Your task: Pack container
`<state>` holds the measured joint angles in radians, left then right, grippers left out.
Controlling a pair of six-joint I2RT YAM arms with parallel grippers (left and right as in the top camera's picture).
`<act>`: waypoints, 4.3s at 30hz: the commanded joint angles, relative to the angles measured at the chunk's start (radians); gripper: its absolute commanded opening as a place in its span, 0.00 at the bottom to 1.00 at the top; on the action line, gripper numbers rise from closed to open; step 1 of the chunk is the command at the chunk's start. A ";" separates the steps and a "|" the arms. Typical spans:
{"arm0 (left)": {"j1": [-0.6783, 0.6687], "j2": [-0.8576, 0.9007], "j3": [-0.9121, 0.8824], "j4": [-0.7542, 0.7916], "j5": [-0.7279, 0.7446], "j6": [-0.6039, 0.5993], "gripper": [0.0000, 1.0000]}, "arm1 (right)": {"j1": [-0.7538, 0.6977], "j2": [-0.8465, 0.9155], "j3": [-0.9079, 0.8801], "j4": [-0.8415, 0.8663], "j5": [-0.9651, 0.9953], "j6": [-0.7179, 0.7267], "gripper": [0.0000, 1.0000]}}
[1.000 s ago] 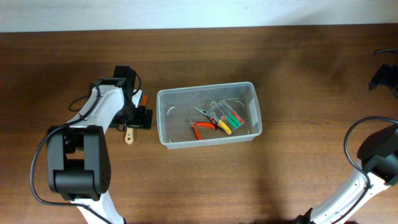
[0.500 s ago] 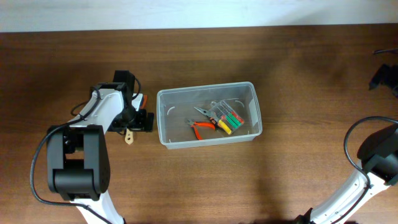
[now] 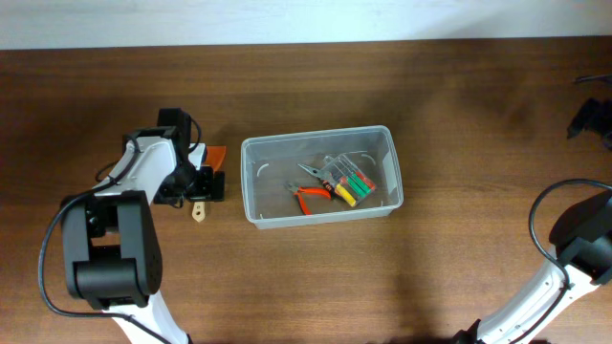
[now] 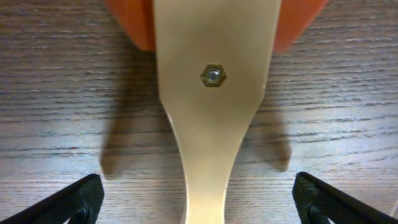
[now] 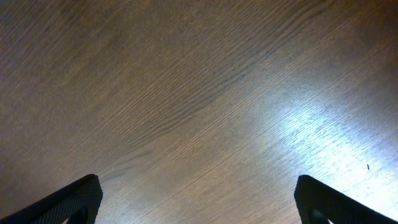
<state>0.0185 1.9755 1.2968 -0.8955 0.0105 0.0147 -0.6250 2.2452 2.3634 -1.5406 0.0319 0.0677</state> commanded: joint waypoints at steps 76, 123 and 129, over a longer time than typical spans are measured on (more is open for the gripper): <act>-0.015 0.009 -0.007 0.014 -0.008 0.008 1.00 | 0.005 -0.016 0.002 0.000 -0.005 0.005 0.99; -0.015 0.009 -0.065 0.059 0.039 0.007 0.94 | 0.005 -0.016 0.002 0.000 -0.005 0.005 0.99; -0.015 0.009 -0.065 0.068 0.039 0.007 0.93 | 0.005 -0.016 0.002 0.000 -0.005 0.005 0.99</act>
<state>0.0040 1.9697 1.2591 -0.8440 -0.0116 0.0143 -0.6250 2.2452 2.3634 -1.5406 0.0319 0.0681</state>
